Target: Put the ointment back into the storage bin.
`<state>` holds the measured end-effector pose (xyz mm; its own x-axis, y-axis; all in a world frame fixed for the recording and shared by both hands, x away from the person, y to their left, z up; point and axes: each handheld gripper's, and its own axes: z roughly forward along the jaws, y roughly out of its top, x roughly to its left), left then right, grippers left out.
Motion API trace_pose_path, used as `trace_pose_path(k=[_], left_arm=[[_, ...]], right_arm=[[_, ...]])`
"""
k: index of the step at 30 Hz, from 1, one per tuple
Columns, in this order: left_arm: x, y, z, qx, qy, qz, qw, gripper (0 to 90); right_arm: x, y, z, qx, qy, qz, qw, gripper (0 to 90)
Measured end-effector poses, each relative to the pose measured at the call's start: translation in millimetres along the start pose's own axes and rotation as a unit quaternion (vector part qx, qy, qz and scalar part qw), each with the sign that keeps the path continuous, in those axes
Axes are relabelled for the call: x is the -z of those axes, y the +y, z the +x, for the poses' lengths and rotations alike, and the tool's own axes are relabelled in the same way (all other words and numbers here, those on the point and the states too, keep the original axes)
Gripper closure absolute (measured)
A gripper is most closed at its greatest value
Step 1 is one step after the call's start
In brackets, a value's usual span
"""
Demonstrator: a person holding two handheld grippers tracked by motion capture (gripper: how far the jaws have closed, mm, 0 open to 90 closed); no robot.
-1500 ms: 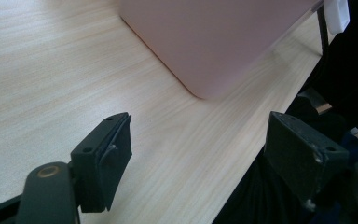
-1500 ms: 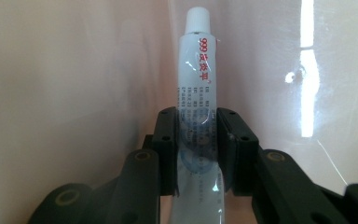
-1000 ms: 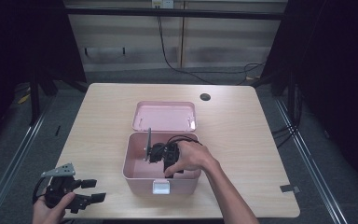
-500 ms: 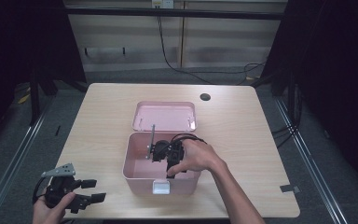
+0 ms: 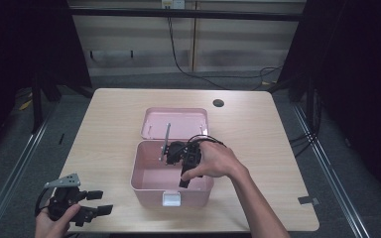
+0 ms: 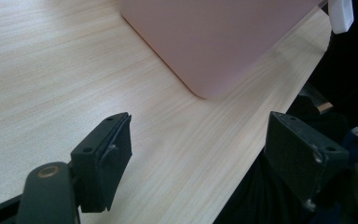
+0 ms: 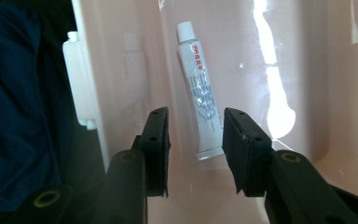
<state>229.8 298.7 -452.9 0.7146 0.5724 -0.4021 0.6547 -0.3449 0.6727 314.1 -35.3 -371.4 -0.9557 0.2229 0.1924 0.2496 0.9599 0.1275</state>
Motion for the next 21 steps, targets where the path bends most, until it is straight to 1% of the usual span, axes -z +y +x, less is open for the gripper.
trace_pose_path(k=[2, 7, 8, 9, 10, 12, 14, 15, 16, 17, 18, 19, 21], left_arm=[[0.1, -0.3, 0.1, 0.002, 0.0, 0.0, 1.0, 22.9], [0.4, -0.1, 0.4, 0.002, 0.0, -0.001, 1.0, 22.9], [0.3, -0.1, 0.4, 0.002, -0.001, -0.001, 1.0, 22.9], [0.2, -0.1, 0.4, 0.002, -0.001, -0.001, 1.0, 22.9], [0.3, -0.1, 0.4, 0.002, -0.001, -0.001, 1.0, 22.9], [0.4, -0.1, 0.4, 0.002, -0.001, -0.002, 1.0, 22.9], [0.3, -0.2, 0.4, 0.002, -0.001, -0.002, 1.0, 22.9], [0.2, -0.1, 0.3, 0.002, -0.001, -0.001, 1.0, 22.9], [0.2, -0.1, 0.3, 0.002, -0.001, -0.001, 1.0, 22.9], [0.2, -0.1, 0.3, 0.002, -0.001, -0.002, 1.0, 22.9], [0.2, -0.1, 0.2, 0.002, -0.001, -0.001, 1.0, 22.9], [0.2, -0.1, 0.2, 0.002, -0.001, -0.002, 1.0, 22.9], [0.3, -0.1, 0.3, 0.002, -0.001, -0.002, 1.0, 22.9]], right_arm=[[3.9, -1.5, -1.1, 0.0, -0.003, 0.001, 1.0, 62.2], [7.9, -5.4, -5.5, -0.006, 0.005, -0.003, 1.0, 61.4], [8.4, -6.4, -5.5, -0.012, 0.006, -0.005, 0.9999, 61.4], [9.5, -7.2, -6.2, -0.01, 0.004, -0.003, 0.9999, 61.3], [10.3, -8.0, -5.8, -0.014, 0.005, -0.002, 0.9999, 61.1], [11.2, -8.7, -5.7, -0.014, 0.004, -0.003, 0.9999, 61.1], [13.1, -9.8, -5.1, -0.013, 0.001, -0.001, 0.9999, 61.0], [16.6, -10.3, -4.3, -0.013, -0.005, -0.001, 0.9999, 60.9], [17.7, -10.7, -3.7, -0.011, -0.005, -0.007, 0.9999, 60.8], [20.3, -10.5, -3.3, -0.009, -0.007, -0.004, 0.9999, 60.4], [22.5, -10.6, -2.3, -0.013, -0.009, -0.004, 0.9999, 60.3], [24.6, -10.7, -2.0, -0.01, -0.012, -0.005, 0.9999, 60.3], [27.4, -10.7, -1.4, -0.012, -0.011, -0.005, 0.9999, 60.2]])
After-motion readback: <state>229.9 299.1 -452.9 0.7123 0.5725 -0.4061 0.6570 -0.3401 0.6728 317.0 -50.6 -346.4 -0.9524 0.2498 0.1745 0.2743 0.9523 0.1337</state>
